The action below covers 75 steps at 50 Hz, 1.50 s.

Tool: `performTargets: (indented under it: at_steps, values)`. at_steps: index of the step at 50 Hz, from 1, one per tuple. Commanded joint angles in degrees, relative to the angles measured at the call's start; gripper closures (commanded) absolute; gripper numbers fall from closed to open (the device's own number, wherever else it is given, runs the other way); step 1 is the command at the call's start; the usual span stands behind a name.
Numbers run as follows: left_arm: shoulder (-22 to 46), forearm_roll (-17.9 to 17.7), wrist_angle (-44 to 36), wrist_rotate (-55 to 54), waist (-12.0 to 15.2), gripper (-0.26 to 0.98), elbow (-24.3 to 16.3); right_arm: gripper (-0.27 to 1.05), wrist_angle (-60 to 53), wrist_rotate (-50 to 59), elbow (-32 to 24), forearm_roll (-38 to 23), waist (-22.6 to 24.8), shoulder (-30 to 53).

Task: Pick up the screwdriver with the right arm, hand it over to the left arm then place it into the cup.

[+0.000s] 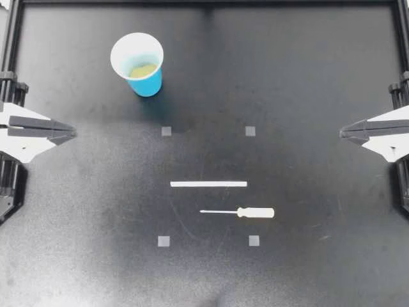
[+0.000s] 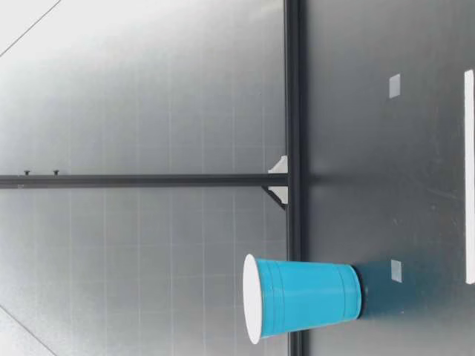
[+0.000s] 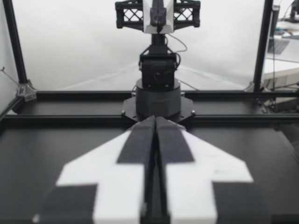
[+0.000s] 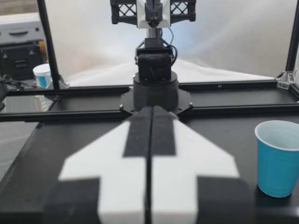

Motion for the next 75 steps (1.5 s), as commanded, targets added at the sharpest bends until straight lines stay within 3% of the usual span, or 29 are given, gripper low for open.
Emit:
performTargets:
  at_steps: [1, 8, 17, 29, 40, 54, 75]
  values:
    - [-0.62, 0.00, -1.23, 0.00, 0.62, 0.56, 0.44, 0.63, -0.44, 0.09, -0.26, 0.00, 0.09, 0.35]
    - [-1.67, -0.09, -2.99, -0.26, 0.62, 0.62, 1.58, 0.78, -1.49, 0.70, 0.00, 0.00, 0.18, 1.58]
    - [-1.32, -0.09, -5.19, -0.26, 0.62, 0.62, 2.72, 0.78, 1.49, 2.99, -2.55, 0.09, 0.09, 9.32]
    - [-0.53, -0.09, -7.12, -0.18, 0.70, 0.62, 2.90, 0.76, 17.05, 4.39, -11.43, 0.00, 0.97, 26.81]
    - [-0.53, 0.00, -7.12, 0.00, 0.62, 0.62, 3.25, 0.58, 29.79, 4.39, -20.39, 1.05, 3.78, 38.85]
    - [-0.53, 0.00, -7.12, 0.26, 0.70, 0.62, 3.43, 0.16, 37.35, 5.10, -28.12, 2.11, 5.98, 50.98]
    - [-0.53, -0.09, -7.12, 0.18, 0.70, 0.62, 3.52, 0.15, 44.82, 7.91, -34.72, 2.02, 5.98, 63.02]
